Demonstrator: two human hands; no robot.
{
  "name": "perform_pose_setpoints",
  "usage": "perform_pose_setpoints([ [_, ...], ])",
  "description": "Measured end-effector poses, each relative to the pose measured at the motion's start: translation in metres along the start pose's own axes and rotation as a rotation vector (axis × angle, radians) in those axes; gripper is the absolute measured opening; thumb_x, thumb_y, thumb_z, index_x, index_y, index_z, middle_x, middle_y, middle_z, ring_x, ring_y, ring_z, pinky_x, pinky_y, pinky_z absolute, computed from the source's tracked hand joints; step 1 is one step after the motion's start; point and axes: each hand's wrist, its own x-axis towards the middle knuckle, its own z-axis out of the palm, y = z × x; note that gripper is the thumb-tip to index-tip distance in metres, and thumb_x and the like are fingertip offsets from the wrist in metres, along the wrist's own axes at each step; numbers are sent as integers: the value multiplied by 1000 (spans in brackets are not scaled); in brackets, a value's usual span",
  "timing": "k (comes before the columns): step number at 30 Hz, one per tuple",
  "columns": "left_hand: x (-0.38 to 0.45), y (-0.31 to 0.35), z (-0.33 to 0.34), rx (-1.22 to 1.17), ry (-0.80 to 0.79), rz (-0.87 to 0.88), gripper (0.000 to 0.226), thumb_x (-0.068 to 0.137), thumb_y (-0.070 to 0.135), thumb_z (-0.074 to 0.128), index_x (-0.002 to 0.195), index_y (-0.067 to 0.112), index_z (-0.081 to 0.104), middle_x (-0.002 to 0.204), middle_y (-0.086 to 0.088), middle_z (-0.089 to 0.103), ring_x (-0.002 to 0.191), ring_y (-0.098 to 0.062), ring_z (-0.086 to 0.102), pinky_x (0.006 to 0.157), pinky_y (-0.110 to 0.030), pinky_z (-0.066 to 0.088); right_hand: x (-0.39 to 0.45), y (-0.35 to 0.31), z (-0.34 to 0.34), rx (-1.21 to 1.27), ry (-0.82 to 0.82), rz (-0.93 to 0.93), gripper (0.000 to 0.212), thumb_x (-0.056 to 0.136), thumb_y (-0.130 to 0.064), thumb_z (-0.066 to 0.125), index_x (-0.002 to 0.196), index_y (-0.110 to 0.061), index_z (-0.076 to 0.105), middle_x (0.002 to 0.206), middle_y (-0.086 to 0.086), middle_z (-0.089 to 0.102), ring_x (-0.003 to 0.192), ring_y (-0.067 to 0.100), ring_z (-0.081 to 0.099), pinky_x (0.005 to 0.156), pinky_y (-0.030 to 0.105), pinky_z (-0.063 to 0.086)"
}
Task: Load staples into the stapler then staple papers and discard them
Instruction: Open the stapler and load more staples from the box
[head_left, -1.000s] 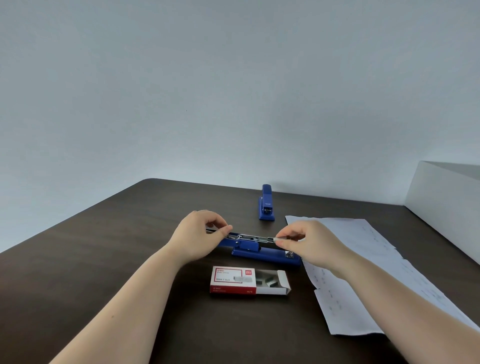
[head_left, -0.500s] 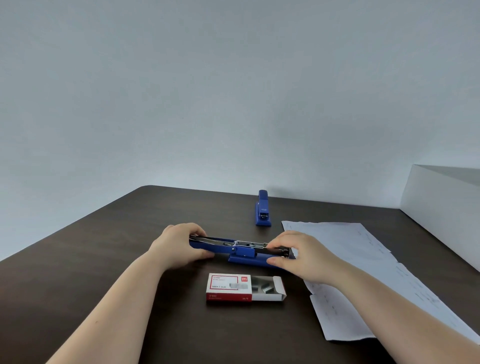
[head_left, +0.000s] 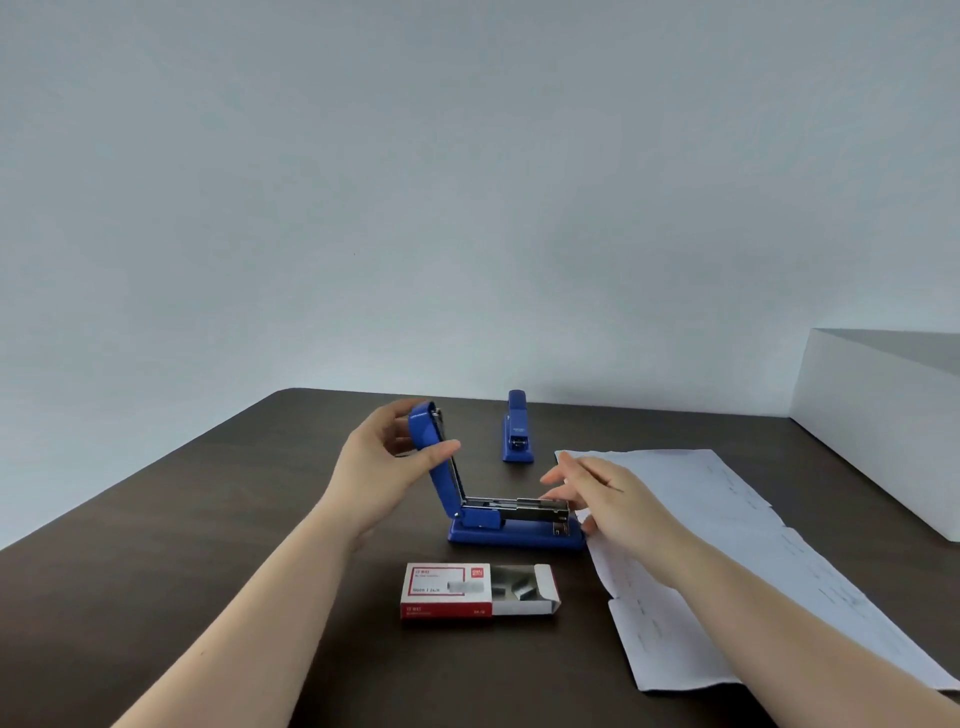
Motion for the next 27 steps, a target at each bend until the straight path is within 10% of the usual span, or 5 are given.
perform_pose_setpoints([
  [14,6,12,73,373,-435,137,34,75,27,78,108,26,71,97,11,69,87,-1,61,73,-7,42,9,13,-14,101,109,106,31,97,-30,44,92,-10,67,90,5,72,81,17,68,65,26,54],
  [20,4,3,77,519,-484,161,34,86,37,65,118,30,65,102,17,64,102,-6,59,90,-22,42,20,26,-56,-375,439,211,19,88,-29,46,95,-24,63,104,0,66,102,26,56,86,40,48],
  [27,5,2,74,540,-512,198,33,89,37,60,122,32,63,104,19,63,100,-5,59,92,-24,44,10,57,-90,-734,341,642,64,83,-62,47,135,-26,38,134,11,39,125,31,34,95,45,33],
])
